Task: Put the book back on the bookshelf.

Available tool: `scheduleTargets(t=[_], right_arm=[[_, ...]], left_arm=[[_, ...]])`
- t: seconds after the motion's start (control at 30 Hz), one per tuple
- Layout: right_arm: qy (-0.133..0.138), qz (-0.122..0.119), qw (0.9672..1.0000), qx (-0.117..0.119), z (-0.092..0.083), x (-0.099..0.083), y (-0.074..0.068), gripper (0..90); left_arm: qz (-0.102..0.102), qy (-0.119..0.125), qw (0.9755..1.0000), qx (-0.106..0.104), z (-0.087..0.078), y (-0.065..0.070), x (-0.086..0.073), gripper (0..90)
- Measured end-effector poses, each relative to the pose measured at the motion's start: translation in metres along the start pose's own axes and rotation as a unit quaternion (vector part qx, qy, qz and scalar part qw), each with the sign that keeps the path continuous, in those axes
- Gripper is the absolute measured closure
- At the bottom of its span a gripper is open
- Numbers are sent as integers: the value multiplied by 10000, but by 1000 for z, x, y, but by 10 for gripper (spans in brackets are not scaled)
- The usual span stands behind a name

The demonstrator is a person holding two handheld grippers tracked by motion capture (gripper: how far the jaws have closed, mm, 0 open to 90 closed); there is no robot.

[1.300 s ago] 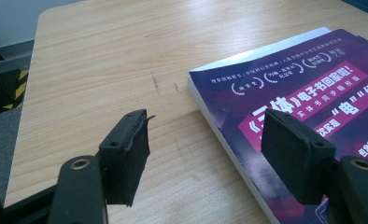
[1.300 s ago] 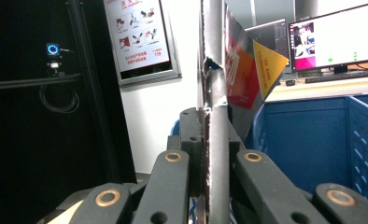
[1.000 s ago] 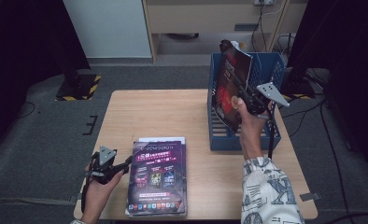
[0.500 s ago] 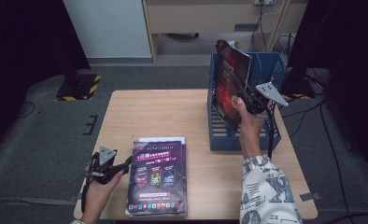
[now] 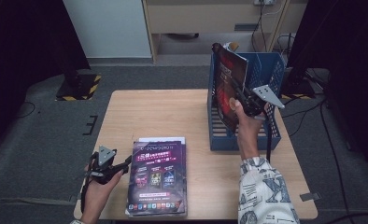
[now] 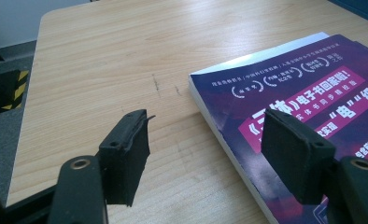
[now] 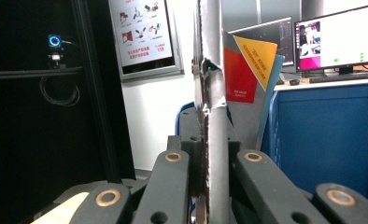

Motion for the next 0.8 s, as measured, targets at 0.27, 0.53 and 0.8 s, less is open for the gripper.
scheduleTargets(t=[0.27, 0.53, 0.8], right_arm=[[-68, -22, 10000, 34, 3, -8, -1, 867], [-131, 22, 9999, 8, 5, -17, 0, 866], [-334, -14, 9994, -54, 7, -28, -1, 865]], left_arm=[[-14, 10, 10000, -10, -1, -2, 0, 321], [4, 12, 10000, -10, -2, -1, 0, 322], [7, 39, 10000, -6, -3, -2, 2, 322]])
Point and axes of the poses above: each handheld gripper's, and its own axes: z roughly forward along the jaws, x roughly out of its top, y roughly to its right, the point moved 9 cm from there along z, roughly forward along the jaws, and after that the axes turned 15 degrees about -y, right-handed, at the moved point
